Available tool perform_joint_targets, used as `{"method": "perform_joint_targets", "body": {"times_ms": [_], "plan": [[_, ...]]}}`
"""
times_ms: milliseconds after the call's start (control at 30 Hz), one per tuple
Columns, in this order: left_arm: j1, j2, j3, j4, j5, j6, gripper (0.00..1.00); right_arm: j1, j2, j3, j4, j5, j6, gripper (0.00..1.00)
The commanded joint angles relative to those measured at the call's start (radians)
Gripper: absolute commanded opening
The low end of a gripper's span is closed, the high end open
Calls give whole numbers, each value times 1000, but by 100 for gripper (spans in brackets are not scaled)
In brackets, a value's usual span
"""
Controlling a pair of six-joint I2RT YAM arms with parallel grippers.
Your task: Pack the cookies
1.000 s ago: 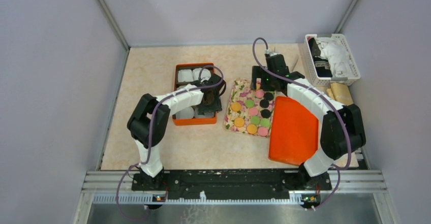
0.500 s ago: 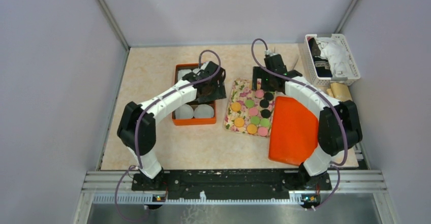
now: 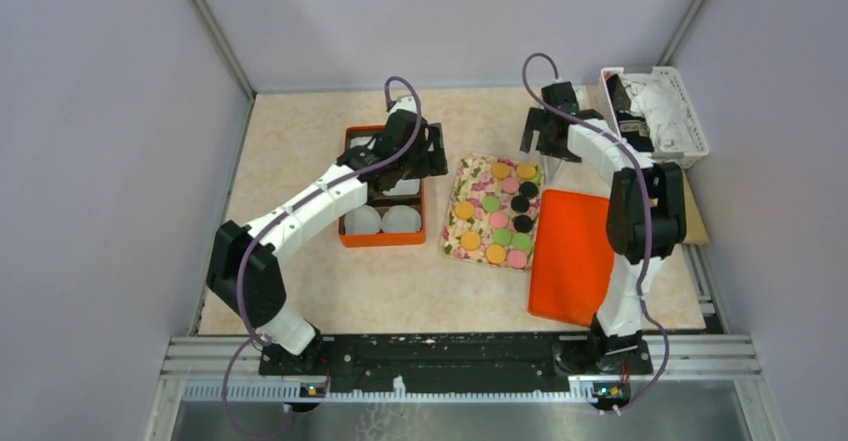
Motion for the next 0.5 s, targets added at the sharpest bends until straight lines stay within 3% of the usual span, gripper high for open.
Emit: {"method": "perform_joint_targets", "body": {"times_ms": [0,467], "plan": [[11,-5,-20,54,-28,47,87,-8,84,83,-45,22,16,99],[79,-34,-85,76,19,42,87,-77,243,234,-92,17,20,99]]}}
